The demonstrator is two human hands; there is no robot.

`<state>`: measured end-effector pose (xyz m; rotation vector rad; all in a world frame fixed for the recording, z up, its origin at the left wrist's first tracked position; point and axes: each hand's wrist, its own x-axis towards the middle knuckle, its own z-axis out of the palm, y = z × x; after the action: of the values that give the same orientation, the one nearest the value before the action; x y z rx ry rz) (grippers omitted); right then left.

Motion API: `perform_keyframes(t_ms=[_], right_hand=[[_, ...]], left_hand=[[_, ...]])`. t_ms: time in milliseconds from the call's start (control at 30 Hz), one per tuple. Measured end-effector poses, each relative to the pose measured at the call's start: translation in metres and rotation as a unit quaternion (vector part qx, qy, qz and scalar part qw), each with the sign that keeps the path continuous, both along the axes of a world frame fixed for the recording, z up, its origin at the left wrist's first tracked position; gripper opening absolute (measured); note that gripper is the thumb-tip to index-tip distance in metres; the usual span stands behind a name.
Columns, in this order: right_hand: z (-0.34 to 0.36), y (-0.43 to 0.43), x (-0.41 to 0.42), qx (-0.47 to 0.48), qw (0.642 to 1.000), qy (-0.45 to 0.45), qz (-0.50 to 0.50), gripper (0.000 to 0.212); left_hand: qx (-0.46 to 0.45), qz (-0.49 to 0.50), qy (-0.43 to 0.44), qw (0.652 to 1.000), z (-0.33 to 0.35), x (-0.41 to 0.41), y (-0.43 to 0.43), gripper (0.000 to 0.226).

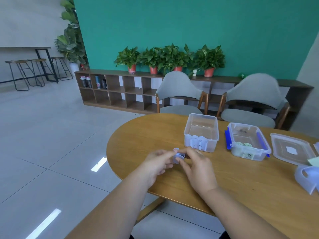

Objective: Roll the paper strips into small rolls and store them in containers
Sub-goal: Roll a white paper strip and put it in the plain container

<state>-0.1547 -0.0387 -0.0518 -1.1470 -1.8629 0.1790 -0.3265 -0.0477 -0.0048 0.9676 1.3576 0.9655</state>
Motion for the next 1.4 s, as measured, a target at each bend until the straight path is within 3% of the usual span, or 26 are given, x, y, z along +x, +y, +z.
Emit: perform_keyframes(t_ms=[267,600,733,1000,1400], right_hand=[[0.023,-0.034,0.031,0.026,0.999,0.029,-0.023,0.044],[0.036,-0.041,0.078,0.004,0.999,0.027,-0.046,0.036],[0.049,-0.026,0.096,-0.005,0.999,-0.020,-0.042,0.036],[0.092,0.016,0.129,-0.119,0.992,-0.017,-0.021,0.039],[0.145,0.083,0.145,-0.162,0.970,-0.178,-0.030,0.034]], left_hand=[[0.017,0.039,-0.012,0.999,0.018,0.034,-0.016,0.026],[0.049,-0.013,-0.009,0.999,0.025,0.072,-0.009,0.031],[0.058,-0.071,0.000,0.996,0.031,0.082,0.007,0.035],[0.093,-0.132,0.034,0.986,0.055,0.106,0.054,0.021],[0.186,-0.199,0.177,0.946,0.069,0.120,0.129,0.028]])
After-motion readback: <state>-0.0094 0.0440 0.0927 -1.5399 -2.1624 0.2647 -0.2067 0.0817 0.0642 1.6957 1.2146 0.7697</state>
